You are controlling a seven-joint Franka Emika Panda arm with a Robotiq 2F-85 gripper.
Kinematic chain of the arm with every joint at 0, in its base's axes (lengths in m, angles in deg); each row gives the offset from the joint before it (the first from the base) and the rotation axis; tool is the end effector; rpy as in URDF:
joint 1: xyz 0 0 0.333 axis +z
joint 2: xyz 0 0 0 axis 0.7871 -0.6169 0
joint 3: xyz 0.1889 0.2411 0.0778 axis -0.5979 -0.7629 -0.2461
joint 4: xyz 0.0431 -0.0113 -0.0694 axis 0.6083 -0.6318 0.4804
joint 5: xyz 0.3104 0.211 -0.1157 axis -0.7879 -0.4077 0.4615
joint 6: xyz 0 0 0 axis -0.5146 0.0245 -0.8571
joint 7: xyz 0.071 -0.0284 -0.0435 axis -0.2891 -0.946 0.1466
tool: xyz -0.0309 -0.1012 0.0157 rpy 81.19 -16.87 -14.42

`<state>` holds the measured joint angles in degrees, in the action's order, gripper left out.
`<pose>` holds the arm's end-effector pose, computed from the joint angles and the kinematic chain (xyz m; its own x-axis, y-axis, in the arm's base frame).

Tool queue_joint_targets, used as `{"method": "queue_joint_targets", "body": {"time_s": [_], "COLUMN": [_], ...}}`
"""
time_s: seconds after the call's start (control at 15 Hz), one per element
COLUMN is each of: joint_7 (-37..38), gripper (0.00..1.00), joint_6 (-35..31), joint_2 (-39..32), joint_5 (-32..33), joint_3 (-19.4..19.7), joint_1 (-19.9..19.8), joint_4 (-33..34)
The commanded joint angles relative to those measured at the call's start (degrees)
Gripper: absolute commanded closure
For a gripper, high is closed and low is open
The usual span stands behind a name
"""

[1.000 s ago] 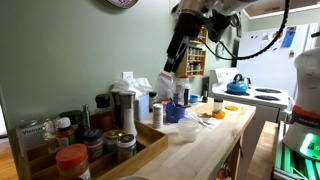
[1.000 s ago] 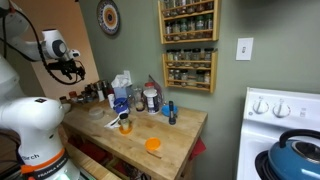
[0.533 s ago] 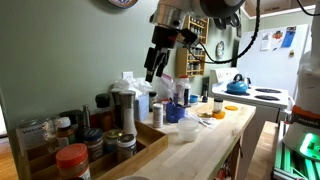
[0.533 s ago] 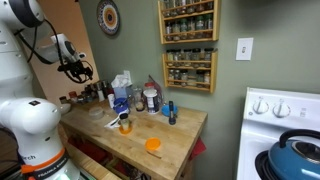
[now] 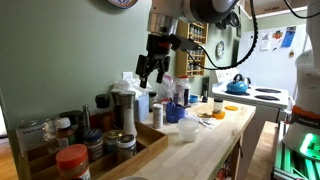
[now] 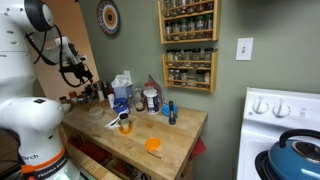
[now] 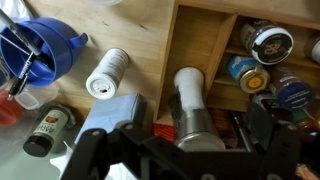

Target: Move the salt cellar to the right side of the counter.

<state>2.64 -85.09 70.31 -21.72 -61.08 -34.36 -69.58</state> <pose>0.3918 0.4308 0.4164 0.9379 0.1967 0.2856 0.1904 -0.9804 0.0497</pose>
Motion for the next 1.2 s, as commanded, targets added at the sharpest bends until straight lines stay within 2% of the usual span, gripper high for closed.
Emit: {"method": "queue_joint_targets", "body": {"time_s": [0.0,0.27,0.53,0.73,0.8,1.13], "joint_7": [14.73,20.88,18.91,18.57,17.87,17.8], "gripper": [0.0,0.0,0.0,0.0,0.0,0.0], "joint_6": [2.25,0.88,2.63,3.11,1.93,1.17], "joint_2": [-6.22,-13.11,-18.18,-19.06,-18.6,-18.36], "joint_5": [5.52,10.51,13.32,12.06,9.87,10.24], "joint_3": [4.97,8.71,12.83,15.92,15.99,17.07], "joint_1": [7.05,13.77,18.45,19.96,19.48,20.08], "joint_4": [5.93,12.93,19.26,20.87,20.63,20.45]}}
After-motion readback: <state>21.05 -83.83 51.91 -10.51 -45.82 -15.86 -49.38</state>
